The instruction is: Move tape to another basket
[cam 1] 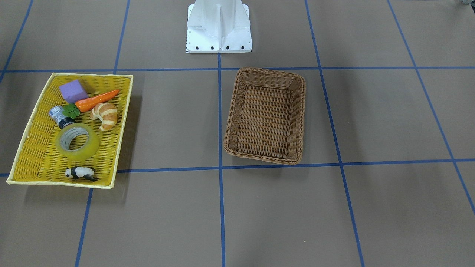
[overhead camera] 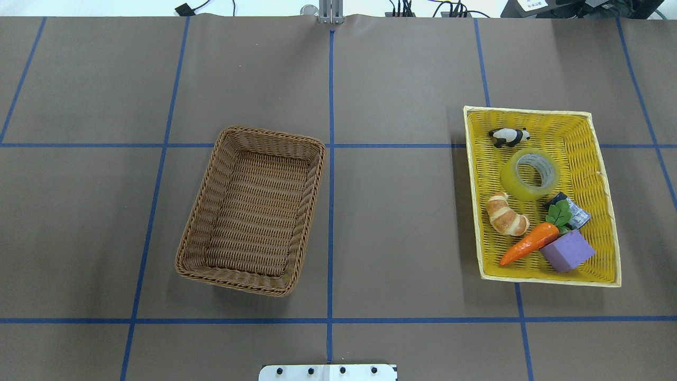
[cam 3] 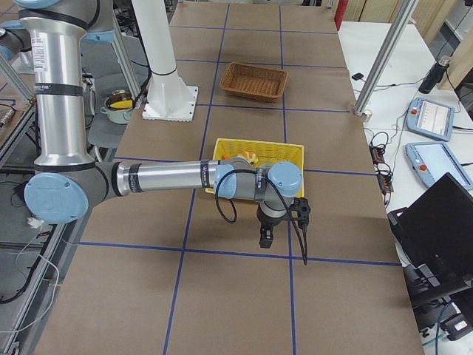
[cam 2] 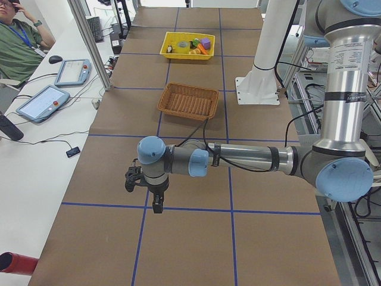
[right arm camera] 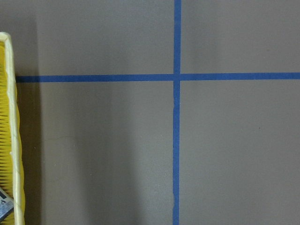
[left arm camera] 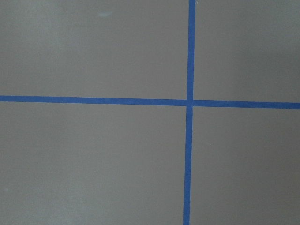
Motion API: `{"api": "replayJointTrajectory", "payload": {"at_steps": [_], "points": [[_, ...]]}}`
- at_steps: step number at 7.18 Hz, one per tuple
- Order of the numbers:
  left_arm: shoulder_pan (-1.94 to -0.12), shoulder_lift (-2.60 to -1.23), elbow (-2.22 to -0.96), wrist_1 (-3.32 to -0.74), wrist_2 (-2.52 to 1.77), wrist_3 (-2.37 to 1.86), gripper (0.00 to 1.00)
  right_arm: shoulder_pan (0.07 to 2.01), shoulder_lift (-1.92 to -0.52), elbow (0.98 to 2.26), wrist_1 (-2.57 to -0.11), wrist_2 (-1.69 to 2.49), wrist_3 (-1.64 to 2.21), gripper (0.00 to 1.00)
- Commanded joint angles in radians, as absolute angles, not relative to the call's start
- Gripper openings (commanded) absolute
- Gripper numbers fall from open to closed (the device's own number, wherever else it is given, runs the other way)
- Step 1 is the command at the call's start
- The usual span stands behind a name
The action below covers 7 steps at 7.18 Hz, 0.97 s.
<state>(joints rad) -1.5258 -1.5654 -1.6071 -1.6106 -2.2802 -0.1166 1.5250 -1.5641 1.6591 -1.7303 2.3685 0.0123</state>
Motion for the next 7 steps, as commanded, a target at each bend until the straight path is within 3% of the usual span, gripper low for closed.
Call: {"api": "replayJointTrajectory", "payload": {"at_steps": [1, 7], "points": [[-1.525, -1.557, -1.605, -1.614, -2.279, -0.117, 0.98, 1.528, -1.574, 1.657, -1.73, 2.37, 0.012, 1.0], [-1.523, -1.557, -1.605, -1.615, -2.287, -0.117, 0.98, 1.549, -1.568, 1.667, -1.729, 2.372, 0.012, 1.0]]}}
